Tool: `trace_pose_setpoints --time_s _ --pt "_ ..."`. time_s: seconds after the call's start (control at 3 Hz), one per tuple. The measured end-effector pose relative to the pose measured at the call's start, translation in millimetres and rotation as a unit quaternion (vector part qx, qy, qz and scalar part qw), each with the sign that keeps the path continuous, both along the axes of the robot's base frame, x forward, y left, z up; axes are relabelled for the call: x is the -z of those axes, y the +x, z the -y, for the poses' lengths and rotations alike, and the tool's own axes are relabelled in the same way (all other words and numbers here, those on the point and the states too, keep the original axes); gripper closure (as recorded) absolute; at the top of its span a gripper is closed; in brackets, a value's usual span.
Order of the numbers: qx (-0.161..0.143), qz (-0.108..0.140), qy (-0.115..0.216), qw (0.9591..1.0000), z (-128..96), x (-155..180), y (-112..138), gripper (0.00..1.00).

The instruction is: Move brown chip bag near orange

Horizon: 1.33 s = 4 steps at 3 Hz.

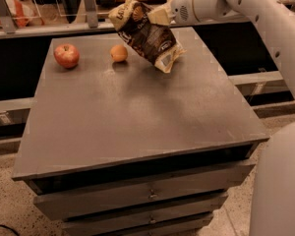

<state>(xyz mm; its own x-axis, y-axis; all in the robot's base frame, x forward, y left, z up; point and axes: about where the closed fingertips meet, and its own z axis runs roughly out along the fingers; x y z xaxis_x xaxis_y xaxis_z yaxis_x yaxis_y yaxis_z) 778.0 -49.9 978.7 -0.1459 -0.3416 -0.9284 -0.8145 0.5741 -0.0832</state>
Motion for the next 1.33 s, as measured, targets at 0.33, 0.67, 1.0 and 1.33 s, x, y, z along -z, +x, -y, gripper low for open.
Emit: trace_pose_setpoints --time_s 0.33,0.67,1.0,1.33 --pt "0.003 -0.016 0.005 0.9998 -5.8 14.7 2.6 1.0" --pt "0.009 -0.027 0.008 0.9996 -7.8 27.9 5.5 1.0" --pt "0.025 -0.031 0.005 0.9992 -4.8 37.7 14.1 1.0" --pt "0.042 -0.03 0.006 0.9987 4.1 39.0 19.3 0.83"
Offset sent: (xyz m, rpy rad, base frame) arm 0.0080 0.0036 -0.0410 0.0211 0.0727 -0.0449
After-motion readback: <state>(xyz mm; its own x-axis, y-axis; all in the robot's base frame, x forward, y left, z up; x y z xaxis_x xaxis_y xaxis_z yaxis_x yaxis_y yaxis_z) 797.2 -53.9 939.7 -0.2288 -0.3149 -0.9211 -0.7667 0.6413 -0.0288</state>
